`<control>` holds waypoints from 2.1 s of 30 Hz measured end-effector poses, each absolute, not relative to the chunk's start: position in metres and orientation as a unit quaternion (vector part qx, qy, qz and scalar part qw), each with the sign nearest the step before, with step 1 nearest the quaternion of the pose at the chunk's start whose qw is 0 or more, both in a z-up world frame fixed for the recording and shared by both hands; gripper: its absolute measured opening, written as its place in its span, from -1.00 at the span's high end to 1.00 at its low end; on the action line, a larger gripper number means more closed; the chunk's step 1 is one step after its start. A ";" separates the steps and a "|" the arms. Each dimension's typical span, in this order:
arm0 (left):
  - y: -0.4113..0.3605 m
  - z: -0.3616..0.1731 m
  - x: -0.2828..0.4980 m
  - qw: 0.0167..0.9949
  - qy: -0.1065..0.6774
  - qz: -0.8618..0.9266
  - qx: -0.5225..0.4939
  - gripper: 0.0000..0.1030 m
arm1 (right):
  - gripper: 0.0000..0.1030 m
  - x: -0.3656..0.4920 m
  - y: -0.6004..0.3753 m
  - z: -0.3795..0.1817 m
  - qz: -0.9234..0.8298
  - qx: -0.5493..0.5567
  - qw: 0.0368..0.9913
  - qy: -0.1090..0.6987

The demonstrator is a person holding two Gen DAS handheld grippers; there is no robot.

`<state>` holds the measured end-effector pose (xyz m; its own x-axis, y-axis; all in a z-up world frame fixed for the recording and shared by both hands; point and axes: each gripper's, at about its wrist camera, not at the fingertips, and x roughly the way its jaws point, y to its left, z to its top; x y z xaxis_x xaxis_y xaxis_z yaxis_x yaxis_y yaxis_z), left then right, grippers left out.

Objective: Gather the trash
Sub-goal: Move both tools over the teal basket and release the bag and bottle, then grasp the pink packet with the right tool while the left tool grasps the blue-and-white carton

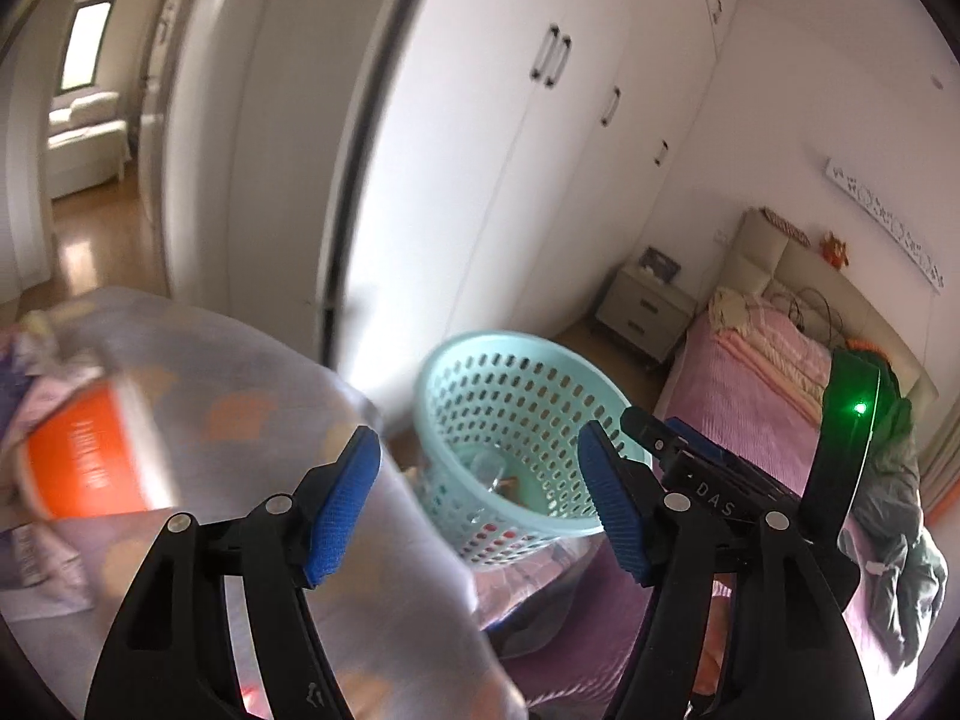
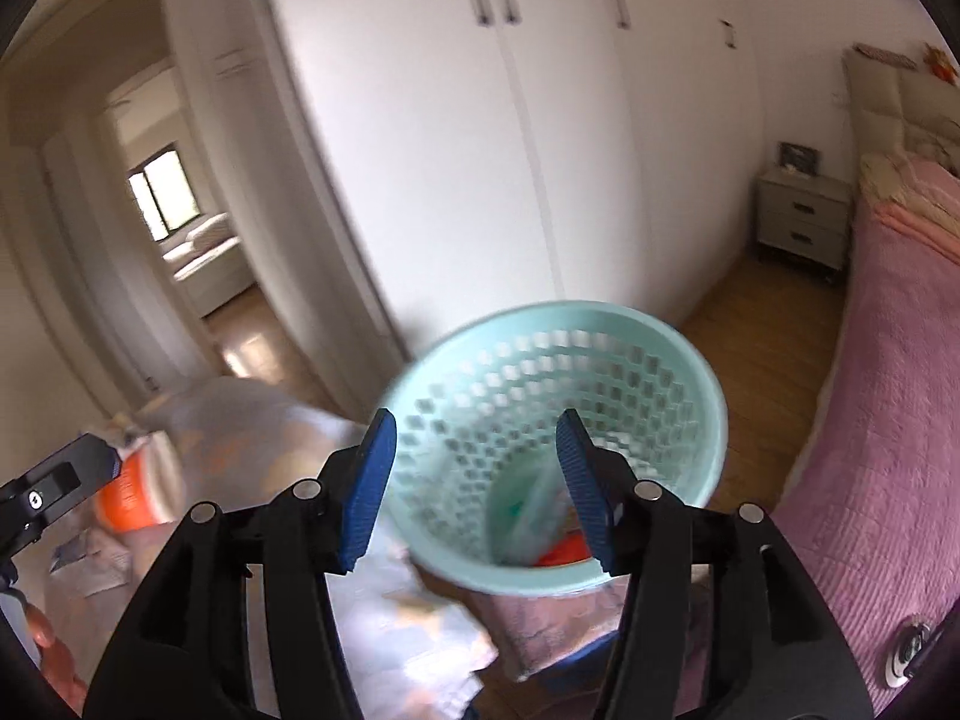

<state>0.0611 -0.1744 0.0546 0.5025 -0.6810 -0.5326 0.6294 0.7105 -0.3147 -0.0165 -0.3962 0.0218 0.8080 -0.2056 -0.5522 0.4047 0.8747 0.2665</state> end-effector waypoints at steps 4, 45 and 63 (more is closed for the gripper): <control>-0.124 0.065 0.051 0.882 0.307 -0.352 -0.065 -0.41 | -0.01 -0.017 -0.354 0.035 -0.117 0.166 0.946 0.255; 0.069 -0.020 0.070 0.864 0.430 -0.210 -0.159 -0.27 | 0.01 0.028 -0.129 -0.060 0.097 -0.024 0.906 0.412; 0.033 -0.011 0.038 0.886 0.416 -0.198 -0.045 -0.51 | 0.03 0.028 -0.180 -0.051 0.047 0.038 0.918 0.392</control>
